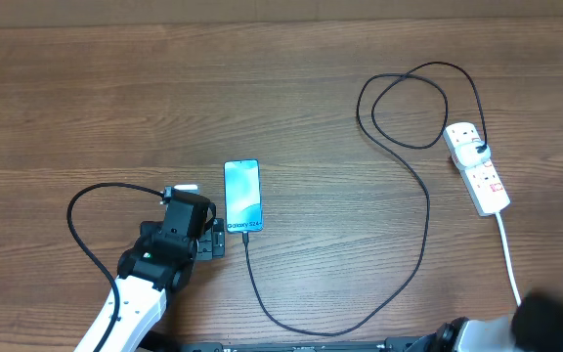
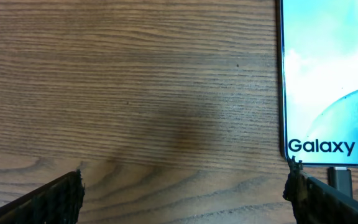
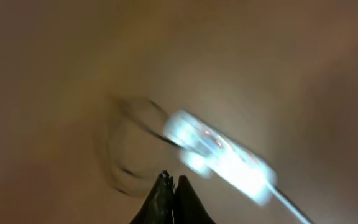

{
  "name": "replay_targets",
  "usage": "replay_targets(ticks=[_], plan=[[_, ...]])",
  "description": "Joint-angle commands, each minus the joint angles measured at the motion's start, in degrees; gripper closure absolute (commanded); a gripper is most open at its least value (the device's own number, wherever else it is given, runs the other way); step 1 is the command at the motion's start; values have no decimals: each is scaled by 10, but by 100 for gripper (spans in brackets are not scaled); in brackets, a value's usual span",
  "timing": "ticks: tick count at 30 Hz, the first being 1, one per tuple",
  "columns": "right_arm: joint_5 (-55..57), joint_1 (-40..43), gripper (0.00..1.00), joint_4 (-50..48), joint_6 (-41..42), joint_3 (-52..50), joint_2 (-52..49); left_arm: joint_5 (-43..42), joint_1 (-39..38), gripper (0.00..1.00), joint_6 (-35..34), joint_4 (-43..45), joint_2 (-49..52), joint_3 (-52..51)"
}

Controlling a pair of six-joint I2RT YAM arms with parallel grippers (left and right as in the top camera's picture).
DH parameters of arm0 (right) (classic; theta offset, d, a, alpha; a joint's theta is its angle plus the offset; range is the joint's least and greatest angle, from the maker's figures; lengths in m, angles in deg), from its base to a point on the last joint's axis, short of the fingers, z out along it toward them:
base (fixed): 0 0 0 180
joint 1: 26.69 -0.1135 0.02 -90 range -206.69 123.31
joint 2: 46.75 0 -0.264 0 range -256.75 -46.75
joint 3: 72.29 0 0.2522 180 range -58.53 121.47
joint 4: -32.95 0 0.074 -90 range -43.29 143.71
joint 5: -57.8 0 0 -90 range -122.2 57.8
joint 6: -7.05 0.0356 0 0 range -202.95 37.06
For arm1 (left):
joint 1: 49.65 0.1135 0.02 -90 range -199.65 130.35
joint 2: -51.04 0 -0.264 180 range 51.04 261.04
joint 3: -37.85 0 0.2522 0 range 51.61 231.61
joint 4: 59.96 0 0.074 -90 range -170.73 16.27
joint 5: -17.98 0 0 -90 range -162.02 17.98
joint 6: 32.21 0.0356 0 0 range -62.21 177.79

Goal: Plug charger to phone and switch on socket

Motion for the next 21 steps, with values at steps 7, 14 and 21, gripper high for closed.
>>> replay_targets(ticks=[7, 14, 21], plan=[[-298, -114, 96, -365, 83, 10, 146, 2, -4, 1, -8, 2, 5, -2], [-297, -273, 96, -478, 66, 10, 152, 2, -4, 1, -8, 2, 5, -2], [17, -399, 96, -334, -102, -11, 186, 2, -4, 0, -8, 2, 5, -2]])
